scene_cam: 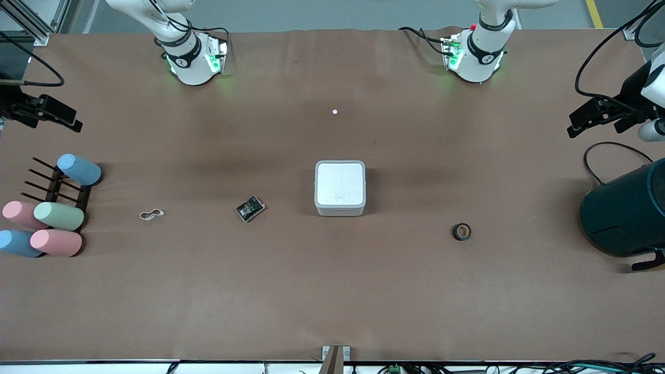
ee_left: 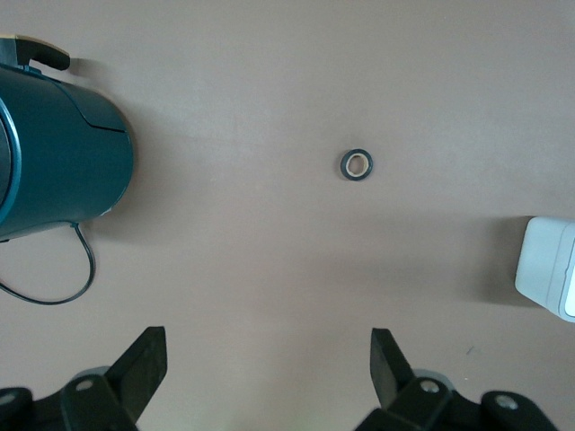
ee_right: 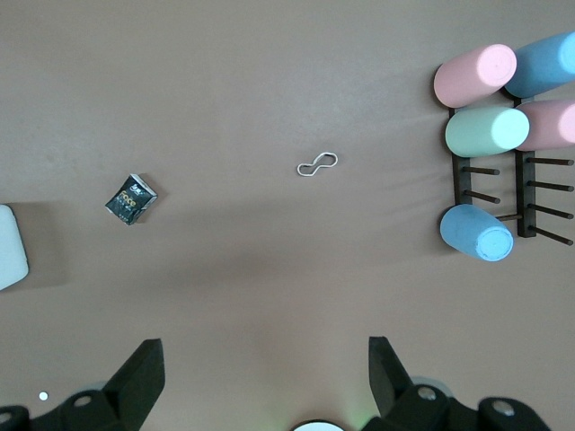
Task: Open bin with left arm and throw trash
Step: 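Reach the left gripper toward the white bin lid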
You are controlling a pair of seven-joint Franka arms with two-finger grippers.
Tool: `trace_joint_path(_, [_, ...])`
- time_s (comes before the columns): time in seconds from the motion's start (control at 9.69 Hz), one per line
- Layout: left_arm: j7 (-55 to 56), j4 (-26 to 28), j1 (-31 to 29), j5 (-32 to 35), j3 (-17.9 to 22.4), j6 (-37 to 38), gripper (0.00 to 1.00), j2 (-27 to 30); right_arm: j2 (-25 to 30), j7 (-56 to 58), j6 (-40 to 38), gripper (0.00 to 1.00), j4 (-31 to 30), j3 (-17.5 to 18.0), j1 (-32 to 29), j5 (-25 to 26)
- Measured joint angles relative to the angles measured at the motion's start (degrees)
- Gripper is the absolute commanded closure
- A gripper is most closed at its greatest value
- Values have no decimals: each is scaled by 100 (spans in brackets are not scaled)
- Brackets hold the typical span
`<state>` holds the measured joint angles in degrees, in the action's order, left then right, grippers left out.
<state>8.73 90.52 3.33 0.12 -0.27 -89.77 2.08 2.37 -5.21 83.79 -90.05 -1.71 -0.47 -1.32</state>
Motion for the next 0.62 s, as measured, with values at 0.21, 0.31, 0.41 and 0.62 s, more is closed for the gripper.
trace_joint_path(0.21, [-31,-47,-20,0,2,31,0,-86,0,-2,-1,0,0,41,36,-4])
trace_joint_path(0.31, [-59,-50,-23,-2,2,48,0,-104,0,-6,-1,0,0,55,51,-4])
trace_joint_path(0.41, [-96,-42,7,-113,-23,97,8,-136,0,-7,-1,0,0,54,52,-4])
trace_joint_path(0.62, [-164,-8,479,-368,-356,67,55,-514,-2,-7,-129,0,-3,65,96,-10])
